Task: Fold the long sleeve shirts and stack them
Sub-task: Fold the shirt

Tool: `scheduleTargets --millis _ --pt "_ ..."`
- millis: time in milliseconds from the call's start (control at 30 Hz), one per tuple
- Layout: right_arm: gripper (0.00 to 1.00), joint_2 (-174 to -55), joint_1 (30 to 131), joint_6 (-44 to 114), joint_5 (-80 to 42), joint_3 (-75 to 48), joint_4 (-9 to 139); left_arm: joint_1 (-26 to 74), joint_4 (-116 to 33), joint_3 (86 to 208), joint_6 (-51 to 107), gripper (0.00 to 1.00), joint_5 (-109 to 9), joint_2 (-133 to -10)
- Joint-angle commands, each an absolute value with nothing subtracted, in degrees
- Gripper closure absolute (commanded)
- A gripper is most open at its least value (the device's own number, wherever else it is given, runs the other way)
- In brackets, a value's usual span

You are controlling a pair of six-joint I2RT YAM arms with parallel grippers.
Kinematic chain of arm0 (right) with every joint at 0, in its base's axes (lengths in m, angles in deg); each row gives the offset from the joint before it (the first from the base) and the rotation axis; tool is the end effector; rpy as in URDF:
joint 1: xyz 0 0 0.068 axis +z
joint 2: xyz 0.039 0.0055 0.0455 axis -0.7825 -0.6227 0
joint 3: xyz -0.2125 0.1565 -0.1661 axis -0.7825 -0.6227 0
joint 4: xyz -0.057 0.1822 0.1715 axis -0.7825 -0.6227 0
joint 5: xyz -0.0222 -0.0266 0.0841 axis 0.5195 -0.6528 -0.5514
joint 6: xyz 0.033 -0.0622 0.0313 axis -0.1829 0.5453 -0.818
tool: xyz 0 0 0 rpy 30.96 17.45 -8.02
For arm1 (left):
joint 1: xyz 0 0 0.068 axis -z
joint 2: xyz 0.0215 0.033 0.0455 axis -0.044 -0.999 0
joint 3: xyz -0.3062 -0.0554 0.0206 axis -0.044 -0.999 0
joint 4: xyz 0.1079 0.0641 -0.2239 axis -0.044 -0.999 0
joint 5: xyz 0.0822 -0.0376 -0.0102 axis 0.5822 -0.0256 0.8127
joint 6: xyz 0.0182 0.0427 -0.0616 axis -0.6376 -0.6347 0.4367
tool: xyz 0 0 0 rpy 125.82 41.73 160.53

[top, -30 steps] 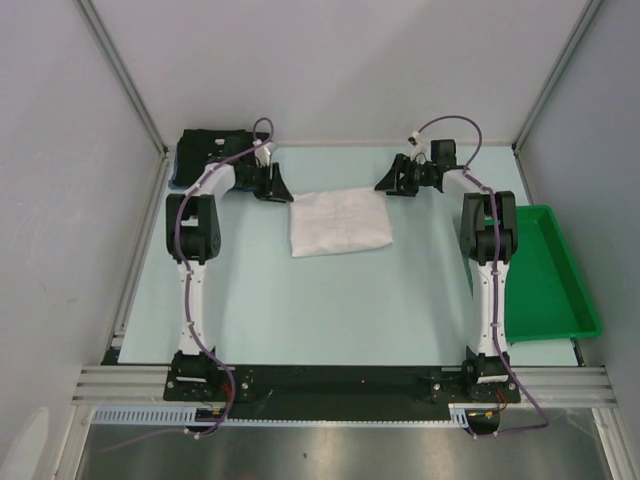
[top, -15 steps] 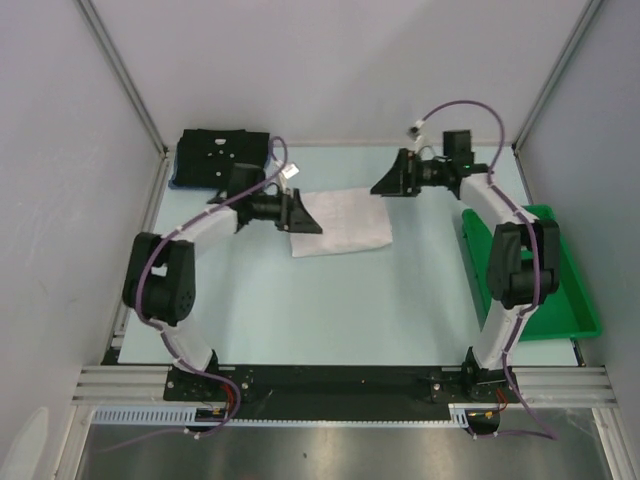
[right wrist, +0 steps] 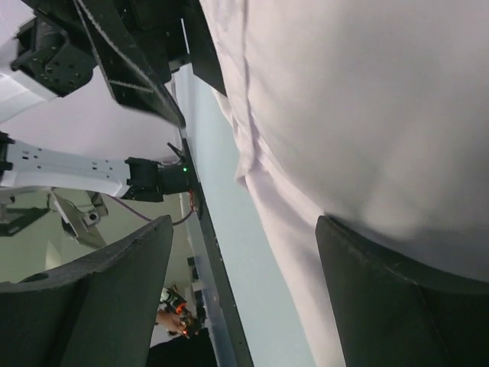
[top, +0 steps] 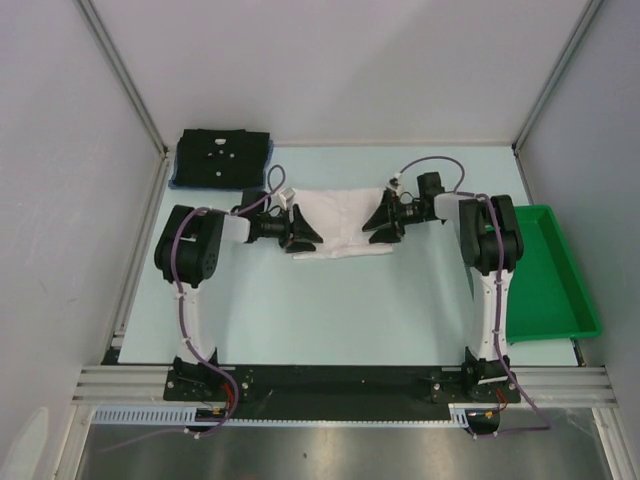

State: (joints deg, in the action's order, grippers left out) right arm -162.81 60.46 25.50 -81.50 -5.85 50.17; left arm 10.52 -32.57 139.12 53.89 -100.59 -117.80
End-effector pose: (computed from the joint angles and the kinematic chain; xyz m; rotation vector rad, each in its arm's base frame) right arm 0.4526 0.1339 0.1294 -0.2609 2.4105 1.7678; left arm 0.4087 -0.1525 0.1233 0.0276 2.4570 -1.6333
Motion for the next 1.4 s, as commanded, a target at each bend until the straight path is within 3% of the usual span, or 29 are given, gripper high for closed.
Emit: scheduleTargets --millis 0,200,300,400,467,700,800,967,1100,1167,1200,1267,1300,1367 --pt "0.18 -161.26 55.54 33.48 -74.51 -4.46 39.22 5.05 -41.17 135.43 46.07 0.36 -94.27 -116.53" --pt "0.23 -147.99 51.93 41.31 -77.25 -8.23 28.4 4.42 -47.23 135.6 36.86 0.37 -104.12 -107.48" --pt "0.3 -144.46 49.64 41.84 -74.53 -12.18 29.53 3.81 -49.96 135.42 34.2 0.37 -103.78 -102.82" --pt "0.45 -144.11 50.69 40.09 -74.17 -11.76 34.69 4.59 -48.92 136.21 35.42 0.39 -104.13 -101.41" --pt "0.49 -144.37 53.31 38.25 -75.13 -10.09 36.47 6.26 -48.56 138.31 35.51 0.39 -103.95 -101.84" --pt "0.51 -152.27 62.37 33.76 -77.87 -7.53 41.65 14.44 -37.7 141.84 47.68 0.35 -99.57 -109.73" --pt "0.5 -157.8 60.91 33.67 -76.02 -8.06 40.88 13.83 -32.06 140.35 54.3 0.34 -95.96 -114.48" --pt "0.5 -161.69 54.66 37.44 -71.45 -6.84 35.35 8.84 -42.66 137.45 46.94 0.32 -93.4 -114.77" --pt "0.52 -158.88 52.72 41.84 -73.1 -0.17 24.19 4.95 -48.19 135.86 40.89 0.3 -102.43 -109.41" --pt "0.5 -155.9 52.89 40.36 -75.74 2.91 24.17 5.91 -53.54 139.63 36.42 0.29 -104.65 -104.5" --pt "0.45 -155.1 53.16 38.34 -78.62 4.93 26.09 6.61 -54.1 141.03 35.96 0.16 -105.09 -102.83" --pt "0.36 -152.74 54.99 27.77 -80.58 5.21 38.41 9.67 -54.36 145.69 35.25 0.01 -103.96 -100.8" --pt "0.2 -152.29 55.87 24.12 -80.5 4.25 43.98 10.83 -54.19 147.45 35.25 0.01 -103.25 -101.05" --pt "0.04 -152.19 58.41 12.38 -79.45 3.37 60.54 14.33 -53.05 153.07 36.73 0.01 -100.27 -103.93"
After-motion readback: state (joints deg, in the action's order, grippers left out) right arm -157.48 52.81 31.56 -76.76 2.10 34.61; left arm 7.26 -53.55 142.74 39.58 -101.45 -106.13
